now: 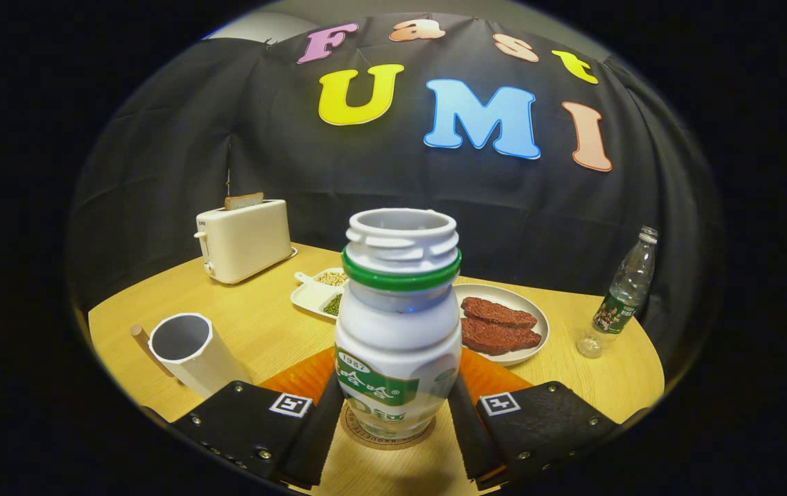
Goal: Take the bottle from table, then pour the juice into the cup, finally place the bottle on the coaster
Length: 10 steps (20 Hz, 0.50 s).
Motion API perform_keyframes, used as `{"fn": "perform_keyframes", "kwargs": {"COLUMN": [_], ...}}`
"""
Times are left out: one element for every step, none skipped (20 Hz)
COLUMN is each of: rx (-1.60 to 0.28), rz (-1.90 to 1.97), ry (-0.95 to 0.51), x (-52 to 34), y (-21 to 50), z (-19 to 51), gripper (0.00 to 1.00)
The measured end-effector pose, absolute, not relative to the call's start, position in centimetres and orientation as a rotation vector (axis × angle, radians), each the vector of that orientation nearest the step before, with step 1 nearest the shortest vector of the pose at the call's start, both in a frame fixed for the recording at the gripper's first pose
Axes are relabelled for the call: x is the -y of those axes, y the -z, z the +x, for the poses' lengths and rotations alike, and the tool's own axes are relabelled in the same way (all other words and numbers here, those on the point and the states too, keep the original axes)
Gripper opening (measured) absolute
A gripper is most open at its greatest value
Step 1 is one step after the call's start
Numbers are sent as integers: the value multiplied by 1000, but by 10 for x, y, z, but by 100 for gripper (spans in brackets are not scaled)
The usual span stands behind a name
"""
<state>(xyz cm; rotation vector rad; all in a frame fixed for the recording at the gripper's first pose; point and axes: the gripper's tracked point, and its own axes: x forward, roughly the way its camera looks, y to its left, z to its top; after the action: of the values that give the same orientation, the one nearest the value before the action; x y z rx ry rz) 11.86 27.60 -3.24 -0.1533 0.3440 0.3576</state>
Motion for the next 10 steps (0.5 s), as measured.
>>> {"fn": "perform_keyframes", "kwargs": {"rx": [-347,-349,-354,-353,-352,-359,-365,-354,-357,-349], "rz": [-155,-155,-156,-154,-156,-157,-154,-149,-149,-145], "ry": [-360,-363,-366,-371,-373,-373,-376,-374,-373,-375], "x": [-277,-278,-280,-281,-282,-282,-283,-283,-283,-283], "y": [34,36,39,40,41,44,47,46,46,44], "z": [119,120,120,120,121,121,120,122,121,120], "gripper": [74,74,74,74,74,74,74,74,74,74]}}
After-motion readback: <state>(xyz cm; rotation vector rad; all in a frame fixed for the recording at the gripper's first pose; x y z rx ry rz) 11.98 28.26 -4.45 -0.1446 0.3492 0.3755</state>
